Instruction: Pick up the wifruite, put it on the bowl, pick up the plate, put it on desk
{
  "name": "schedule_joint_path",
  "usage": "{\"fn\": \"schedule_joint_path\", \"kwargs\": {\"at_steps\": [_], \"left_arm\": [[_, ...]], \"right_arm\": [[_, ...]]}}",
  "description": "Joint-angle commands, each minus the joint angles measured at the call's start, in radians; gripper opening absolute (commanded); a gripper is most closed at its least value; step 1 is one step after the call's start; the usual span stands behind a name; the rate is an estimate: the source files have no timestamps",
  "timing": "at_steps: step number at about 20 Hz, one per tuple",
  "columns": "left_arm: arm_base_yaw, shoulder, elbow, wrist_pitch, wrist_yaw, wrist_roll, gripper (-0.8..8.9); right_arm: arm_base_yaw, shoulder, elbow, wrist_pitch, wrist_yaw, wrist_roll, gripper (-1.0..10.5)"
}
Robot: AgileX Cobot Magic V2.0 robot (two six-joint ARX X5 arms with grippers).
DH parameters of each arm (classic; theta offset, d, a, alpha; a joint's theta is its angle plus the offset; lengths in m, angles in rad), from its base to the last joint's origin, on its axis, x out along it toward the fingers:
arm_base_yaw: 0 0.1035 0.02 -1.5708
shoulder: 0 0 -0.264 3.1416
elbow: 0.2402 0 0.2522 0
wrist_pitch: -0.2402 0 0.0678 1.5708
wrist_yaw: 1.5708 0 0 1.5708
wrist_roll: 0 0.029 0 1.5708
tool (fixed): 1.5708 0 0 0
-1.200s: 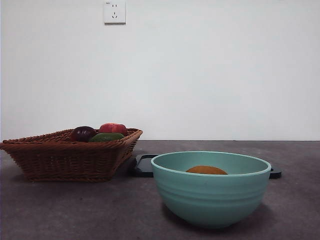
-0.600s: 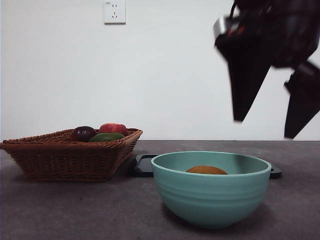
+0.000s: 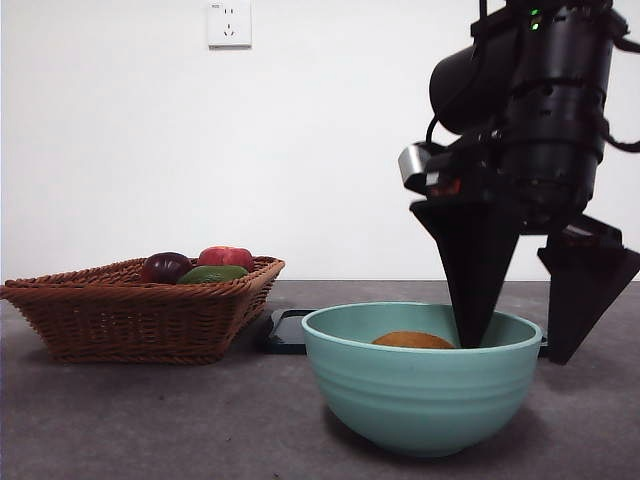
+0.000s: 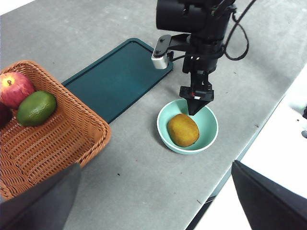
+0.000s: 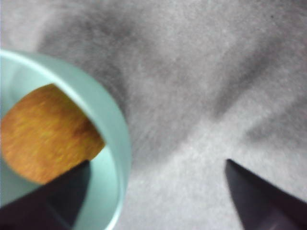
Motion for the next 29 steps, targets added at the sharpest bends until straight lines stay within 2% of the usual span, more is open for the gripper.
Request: {"fn": "schedule_joint_path", "kwargs": {"at_steps": [1, 5, 11, 14, 20, 29], "left_arm": [[-0.007, 0.005, 0.009, 0.01, -0.003, 0.021, 5.0], [-0.007, 0.005, 0.009, 0.011, -0.003, 0.025, 5.0], [-0.007, 0.005, 0.009, 0.018, -0.003, 0.039, 5.0], [-0.007, 0.005, 0.009, 0.017, -0.003, 0.045, 5.0], [-0.007, 0.005, 0.01, 0.018, -0.003, 0.053, 5.0], [-0.007, 0.005, 0.01, 0.017, -0.003, 0.052, 5.0]], "right_arm": [[0.006, 0.035, 0.015, 0.012, -0.022, -0.001, 2.0], [0.014, 0.035, 0.015, 0.031, -0.036, -0.001, 0.1], [0.019, 0.035, 0.039, 0.036, -0.011, 0.018, 0.1], [0.018, 0.036, 0.105, 0.0, 0.06, 0.016, 0.1], [-0.047, 0.088, 0.351, -0.09, 0.08, 0.004, 0.1], [-0.166, 0.391, 0.77, -0.227, 0.079, -0.013, 0.1]]}}
